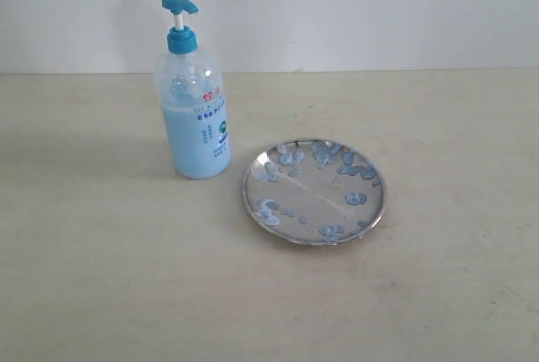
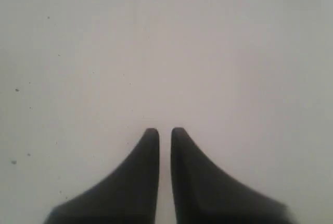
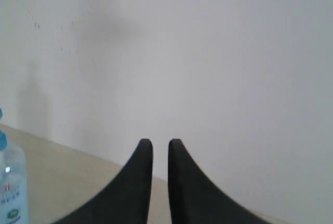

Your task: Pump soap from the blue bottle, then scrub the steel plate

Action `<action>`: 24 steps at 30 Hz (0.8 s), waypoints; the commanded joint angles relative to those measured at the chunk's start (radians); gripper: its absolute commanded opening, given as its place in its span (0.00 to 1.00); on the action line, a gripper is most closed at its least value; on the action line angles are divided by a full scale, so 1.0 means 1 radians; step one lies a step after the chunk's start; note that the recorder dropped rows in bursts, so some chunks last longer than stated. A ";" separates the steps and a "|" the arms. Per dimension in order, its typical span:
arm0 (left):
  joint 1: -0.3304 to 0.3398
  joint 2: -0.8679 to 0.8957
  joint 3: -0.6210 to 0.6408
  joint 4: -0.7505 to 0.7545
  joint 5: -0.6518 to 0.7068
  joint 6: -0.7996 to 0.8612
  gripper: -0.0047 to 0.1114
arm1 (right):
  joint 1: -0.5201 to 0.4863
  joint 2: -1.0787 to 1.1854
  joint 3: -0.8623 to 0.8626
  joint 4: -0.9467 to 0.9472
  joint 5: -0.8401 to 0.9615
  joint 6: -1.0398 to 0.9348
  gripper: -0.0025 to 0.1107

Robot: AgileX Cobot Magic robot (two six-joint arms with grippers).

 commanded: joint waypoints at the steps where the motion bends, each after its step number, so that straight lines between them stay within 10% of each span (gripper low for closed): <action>1: 0.002 -0.363 0.032 0.058 0.847 -0.024 0.08 | 0.000 -0.052 0.004 0.023 0.000 -0.019 0.03; 6: 0.002 -0.596 0.032 0.144 1.686 0.020 0.08 | 0.000 0.071 0.004 0.034 -0.109 -0.093 0.03; 15: 0.002 -0.733 0.280 0.185 0.987 -0.187 0.08 | 0.000 0.749 -0.165 0.205 -0.049 -0.030 0.03; 24: 0.002 -0.728 0.420 0.221 1.171 -0.212 0.08 | 0.000 0.977 -0.469 0.906 0.544 -0.874 0.03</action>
